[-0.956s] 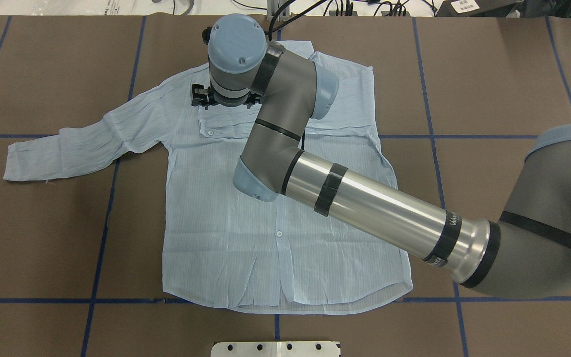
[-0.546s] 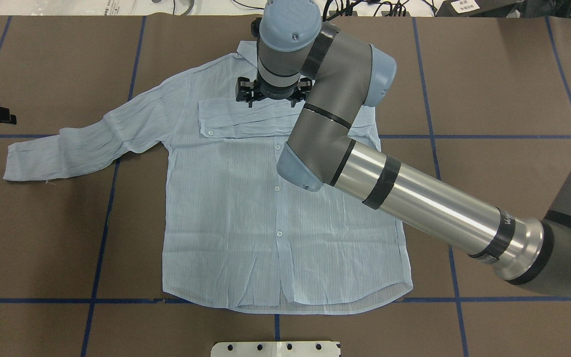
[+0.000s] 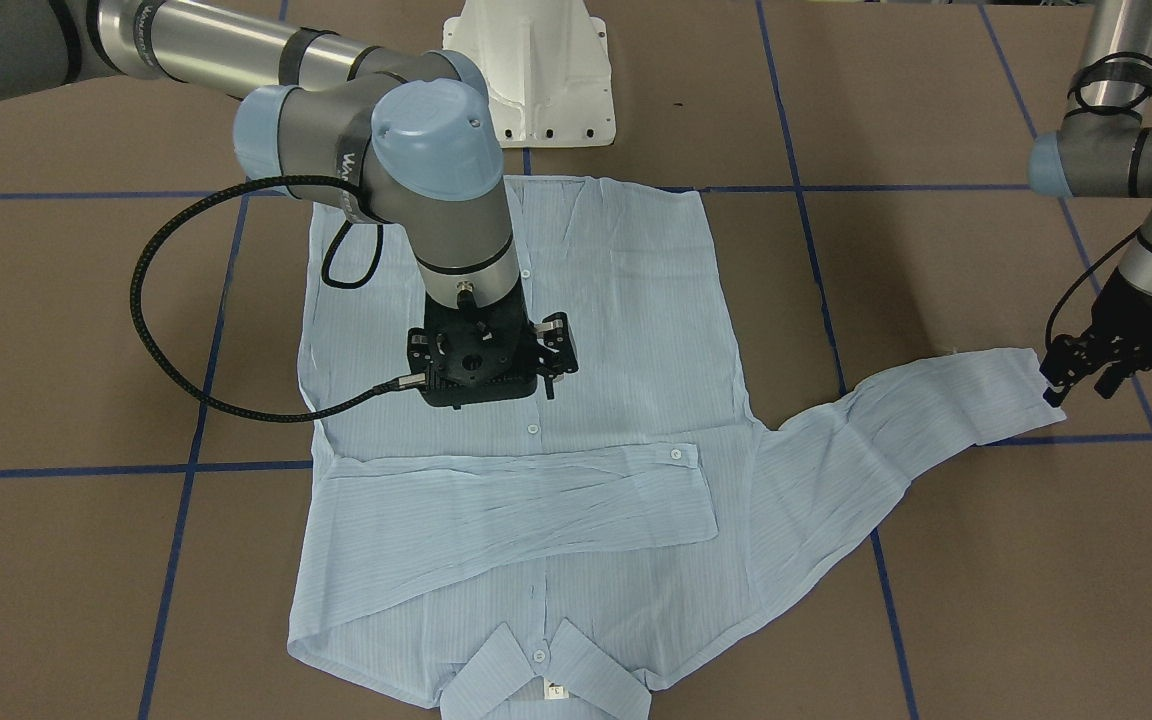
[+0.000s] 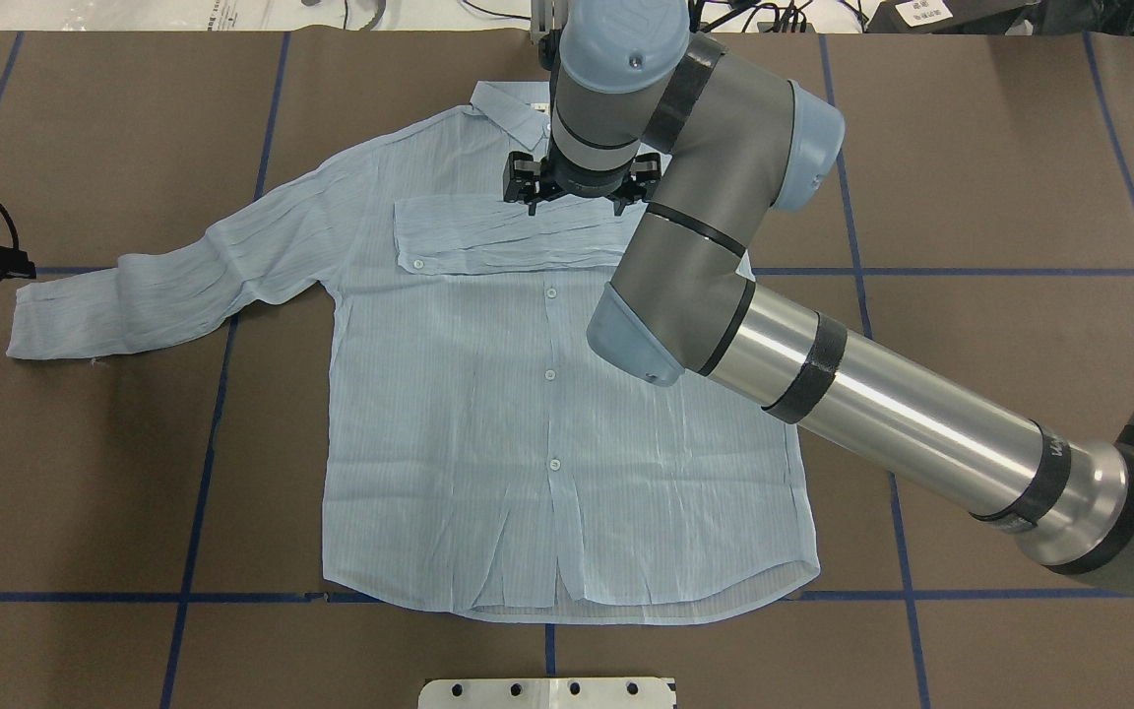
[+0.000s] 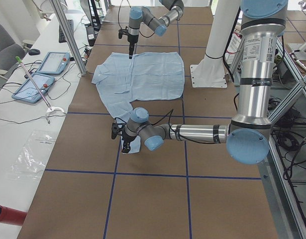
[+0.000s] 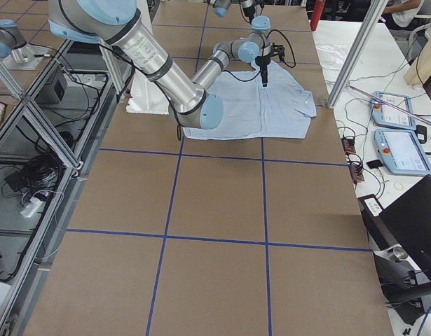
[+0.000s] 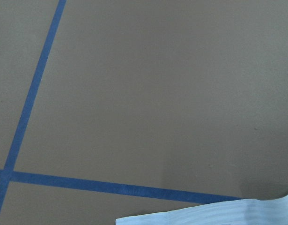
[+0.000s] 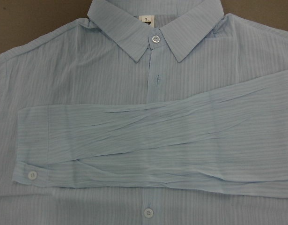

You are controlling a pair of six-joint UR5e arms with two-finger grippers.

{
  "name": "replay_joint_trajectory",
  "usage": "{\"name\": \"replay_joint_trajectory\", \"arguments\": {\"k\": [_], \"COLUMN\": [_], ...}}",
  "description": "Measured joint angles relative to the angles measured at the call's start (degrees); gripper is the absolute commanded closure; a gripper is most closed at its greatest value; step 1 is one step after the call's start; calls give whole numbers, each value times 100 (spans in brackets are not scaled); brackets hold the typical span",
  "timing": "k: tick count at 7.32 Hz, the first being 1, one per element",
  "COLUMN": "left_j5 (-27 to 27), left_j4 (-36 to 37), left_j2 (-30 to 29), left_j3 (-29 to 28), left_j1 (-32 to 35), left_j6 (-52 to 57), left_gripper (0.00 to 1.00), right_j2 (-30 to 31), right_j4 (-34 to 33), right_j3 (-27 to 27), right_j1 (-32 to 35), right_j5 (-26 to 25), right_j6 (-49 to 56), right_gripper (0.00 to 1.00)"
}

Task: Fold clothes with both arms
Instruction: 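Lay the sleeve flat across the chest below the collar with the right gripper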

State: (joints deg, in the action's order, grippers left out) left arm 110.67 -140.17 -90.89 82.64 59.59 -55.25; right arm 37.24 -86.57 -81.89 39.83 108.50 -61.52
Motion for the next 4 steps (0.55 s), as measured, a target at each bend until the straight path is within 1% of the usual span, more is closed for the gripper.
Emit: {"name": "replay_joint_trajectory", "arguments": {"k": [1, 2, 4], "left_j5": [-6, -11, -17], "left_j4": [2, 1, 1], "left_j2": [50, 105, 220], "left_j3": [12, 42, 115], "left_j1": [-85, -181, -313], "left_j6": [-35, -117, -240], "left_gripper": [29, 32, 43], "right_j2": [57, 86, 122], "right_j4": [-3, -2, -1], "right_j3": [-71, -102, -140], "right_j1": [0, 0, -10], "right_j5": [-4, -9, -18], "right_j6": [0, 0, -2], "right_gripper": [0, 0, 0]}}
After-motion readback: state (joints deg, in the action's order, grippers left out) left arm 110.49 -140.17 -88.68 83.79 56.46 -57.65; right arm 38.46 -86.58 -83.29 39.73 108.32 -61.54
